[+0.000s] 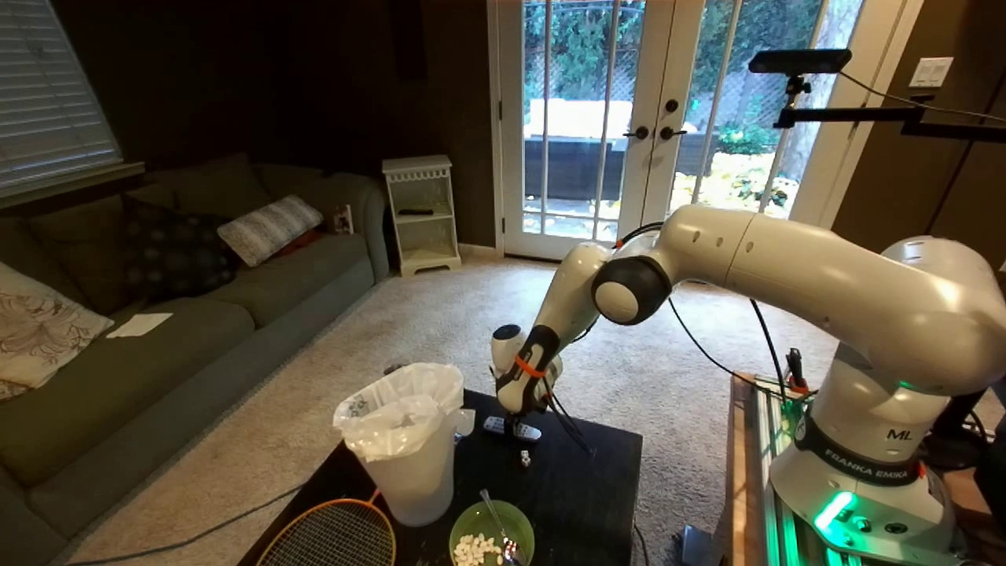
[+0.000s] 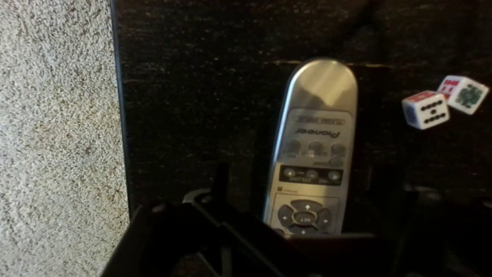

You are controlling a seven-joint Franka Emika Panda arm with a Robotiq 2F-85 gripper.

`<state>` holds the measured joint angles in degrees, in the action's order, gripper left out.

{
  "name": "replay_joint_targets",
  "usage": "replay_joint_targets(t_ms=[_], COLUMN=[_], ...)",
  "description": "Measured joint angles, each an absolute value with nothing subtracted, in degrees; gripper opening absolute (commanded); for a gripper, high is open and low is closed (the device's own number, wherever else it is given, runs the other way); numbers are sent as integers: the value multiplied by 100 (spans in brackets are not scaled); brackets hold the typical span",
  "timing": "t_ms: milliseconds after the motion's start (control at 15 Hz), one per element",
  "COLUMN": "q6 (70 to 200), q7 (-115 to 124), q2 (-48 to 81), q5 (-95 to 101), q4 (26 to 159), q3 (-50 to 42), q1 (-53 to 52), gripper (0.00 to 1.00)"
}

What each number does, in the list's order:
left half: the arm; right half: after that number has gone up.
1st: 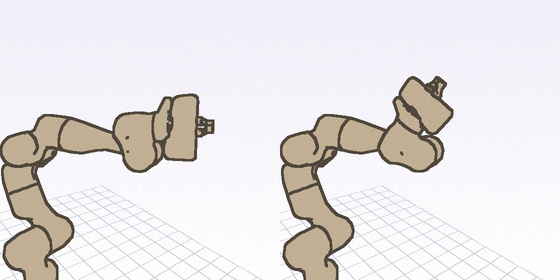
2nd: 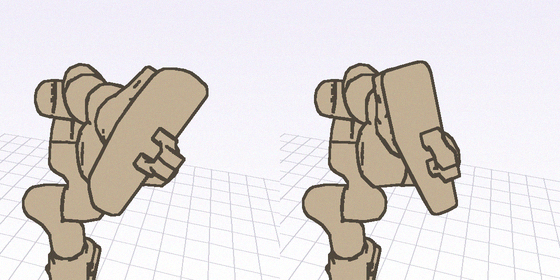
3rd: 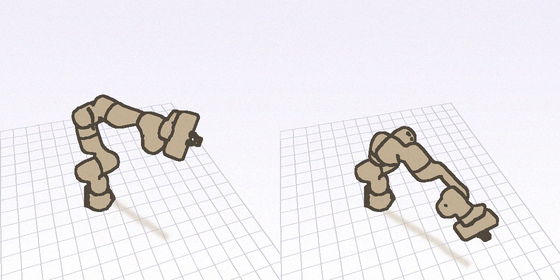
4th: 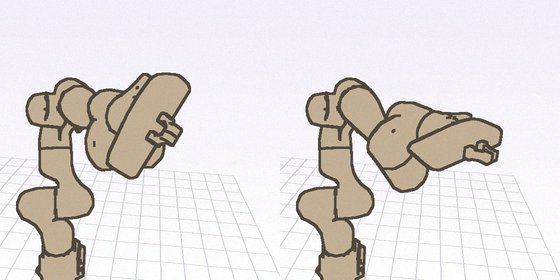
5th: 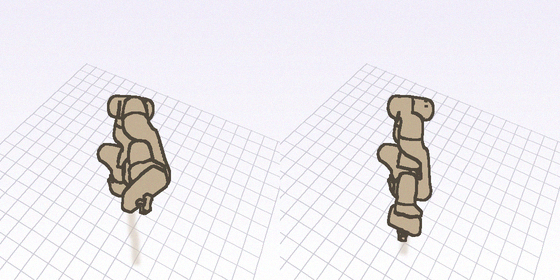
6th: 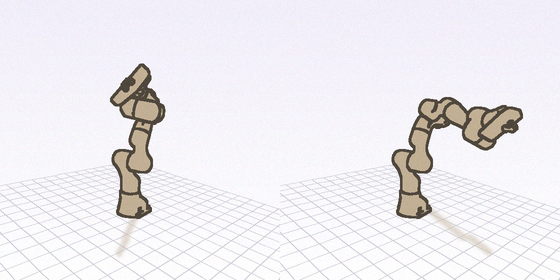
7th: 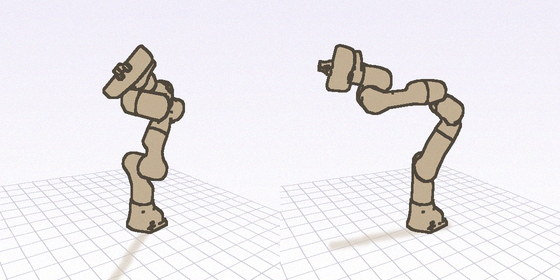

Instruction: Put the remote controller on the plate

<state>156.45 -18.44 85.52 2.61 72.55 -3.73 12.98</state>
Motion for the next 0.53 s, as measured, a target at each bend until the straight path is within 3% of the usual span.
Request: replay_joint_targets(t_ms=[333, 533], q6=[15616, 15543], q7=[-1816, -1894], q2=[8585, 8572], q5=[261, 263], q4=[7176, 7169], q3=[-387, -300], q1=[1299, 1341], gripper=[27, 27])
